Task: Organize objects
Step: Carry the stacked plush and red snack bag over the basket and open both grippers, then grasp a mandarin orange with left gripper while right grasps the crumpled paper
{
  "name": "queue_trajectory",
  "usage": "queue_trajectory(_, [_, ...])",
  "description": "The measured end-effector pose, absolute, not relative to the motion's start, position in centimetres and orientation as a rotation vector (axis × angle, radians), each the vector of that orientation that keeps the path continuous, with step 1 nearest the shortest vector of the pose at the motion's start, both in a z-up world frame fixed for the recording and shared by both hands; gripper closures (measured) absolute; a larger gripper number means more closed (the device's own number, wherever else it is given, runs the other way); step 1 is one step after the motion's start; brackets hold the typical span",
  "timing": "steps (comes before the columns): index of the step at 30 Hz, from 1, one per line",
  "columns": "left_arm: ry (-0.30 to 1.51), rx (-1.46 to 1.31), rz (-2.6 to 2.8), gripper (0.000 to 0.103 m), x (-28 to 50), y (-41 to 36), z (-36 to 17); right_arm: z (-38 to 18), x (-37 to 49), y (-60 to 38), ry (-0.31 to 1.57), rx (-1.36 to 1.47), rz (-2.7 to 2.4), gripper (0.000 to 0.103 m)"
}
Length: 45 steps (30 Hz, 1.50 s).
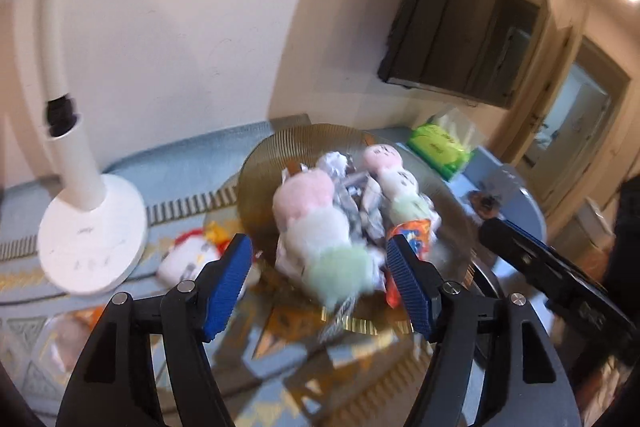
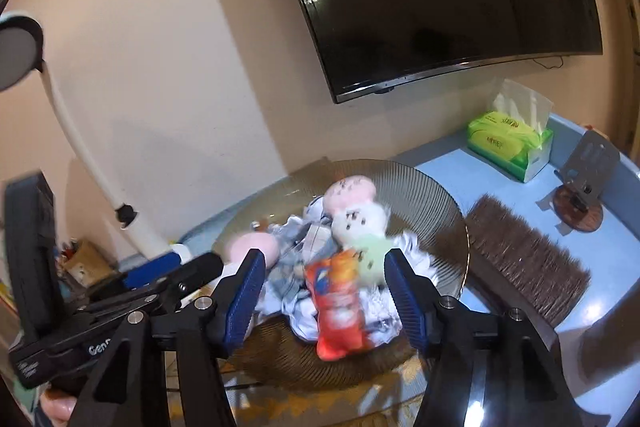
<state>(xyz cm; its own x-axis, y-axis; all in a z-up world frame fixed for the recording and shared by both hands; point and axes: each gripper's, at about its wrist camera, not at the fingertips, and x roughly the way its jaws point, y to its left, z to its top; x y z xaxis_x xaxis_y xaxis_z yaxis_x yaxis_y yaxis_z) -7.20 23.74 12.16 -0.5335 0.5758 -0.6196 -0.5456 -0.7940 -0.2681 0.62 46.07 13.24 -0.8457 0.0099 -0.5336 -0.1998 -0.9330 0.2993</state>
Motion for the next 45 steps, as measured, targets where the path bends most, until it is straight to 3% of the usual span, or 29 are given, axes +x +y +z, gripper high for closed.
queue_trajectory(5, [0.023, -0.84, 2.39, 0.01, -0.9, 16.6, 13.9, 13.6, 3.3, 42.9, 0.536, -0.852, 2.973, 0.032])
queue_trajectory(7, [0.011, -0.805, 2.461, 0.0, 1.2, 13.3, 14.3, 13.4, 4.5, 40.2, 0.563, -0.868, 3.05, 0.003])
queue_trajectory(8, [-0.008, -0.798, 2.513, 0.0, 2.1, 11.3, 14.6, 13.1, 4.9, 39.0, 0.569, -0.874, 3.077, 0.0])
queue_trajectory(13, [-0.062, -0.862, 2.799, 0.0, 4.1, 3.1, 13.2, 9.2, 5.5, 31.4, 0.458, -1.03, 3.127, 0.0])
queue_trajectory(17, [-0.068, -1.031, 2.924, 0.001, 3.5, -1.4, 7.4, 5.4, 4.5, 27.5, 0.312, -1.135, 3.072, 0.0])
queue_trajectory(21, [-0.132, -1.081, 2.938, 0.001, 2.8, -3.0, 4.4, 4.8, 5.2, 25.4, 0.09, -1.058, 3.02, 0.0])
queue_trajectory(24, [-0.245, -0.957, 2.928, 0.001, 3.9, -3.9, 5.1, 4.5, 5.9, 24.9, 0.011, -1.025, 3.004, 0.0])
queue_trajectory(28, [-0.303, -1.034, 2.852, 0.001, 3.3, -4.2, 4.4, 4.0, 5.4, 24.1, -0.075, -1.076, 2.949, 0.0])
queue_trajectory(33, [-0.308, -1.028, 2.824, 0.001, 3.5, -3.7, 4.4, 3.8, 5.0, 23.9, -0.092, -1.088, 2.939, 0.0])
queue_trajectory(40, [-0.152, -1.02, 2.828, 0.001, 3.8, -1.9, 4.5, 3.7, 4.7, 24.5, -0.049, -1.104, 2.919, 0.0])
queue_trajectory(45, [-0.119, -1.155, 2.535, 0.001, 0.7, -0.5, 5.0, 3.3, 3.4, 24.4, -0.039, -1.233, 2.903, 0.0])
